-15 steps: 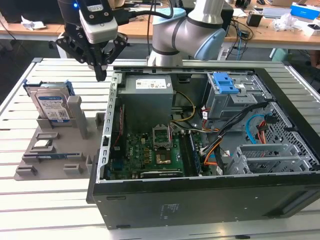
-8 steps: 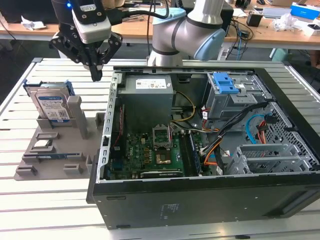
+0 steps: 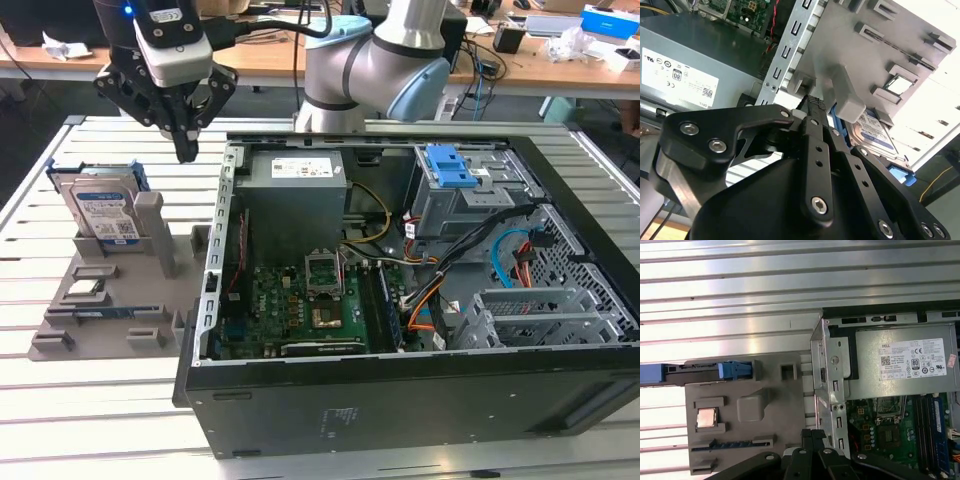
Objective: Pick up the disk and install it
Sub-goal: 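Reach for the disk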
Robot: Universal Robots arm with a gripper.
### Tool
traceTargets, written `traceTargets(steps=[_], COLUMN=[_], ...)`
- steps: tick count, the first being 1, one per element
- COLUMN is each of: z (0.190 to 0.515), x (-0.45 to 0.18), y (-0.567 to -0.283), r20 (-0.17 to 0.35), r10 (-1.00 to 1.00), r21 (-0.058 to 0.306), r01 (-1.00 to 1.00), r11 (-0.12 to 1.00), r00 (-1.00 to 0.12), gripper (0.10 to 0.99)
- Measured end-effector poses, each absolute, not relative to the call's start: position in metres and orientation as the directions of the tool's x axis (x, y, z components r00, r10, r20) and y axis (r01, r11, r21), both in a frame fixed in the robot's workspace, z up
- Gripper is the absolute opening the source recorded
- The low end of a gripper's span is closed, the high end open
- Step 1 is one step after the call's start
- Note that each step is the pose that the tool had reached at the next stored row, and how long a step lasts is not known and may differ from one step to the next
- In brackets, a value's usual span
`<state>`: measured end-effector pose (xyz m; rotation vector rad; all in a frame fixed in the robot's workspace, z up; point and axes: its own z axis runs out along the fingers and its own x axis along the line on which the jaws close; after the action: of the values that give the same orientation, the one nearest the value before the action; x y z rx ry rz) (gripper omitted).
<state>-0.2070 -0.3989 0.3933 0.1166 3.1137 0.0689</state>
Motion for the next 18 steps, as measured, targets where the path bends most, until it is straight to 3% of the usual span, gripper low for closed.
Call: traceTargets(steps=[18], z=[0.393], x=[-0.224], y=[-0.399], r20=[-0.023], r10=[0.075], r21=[0.045], r01=[0.074], r11=[0.996], r00=[-0.997], gripper=[0.106])
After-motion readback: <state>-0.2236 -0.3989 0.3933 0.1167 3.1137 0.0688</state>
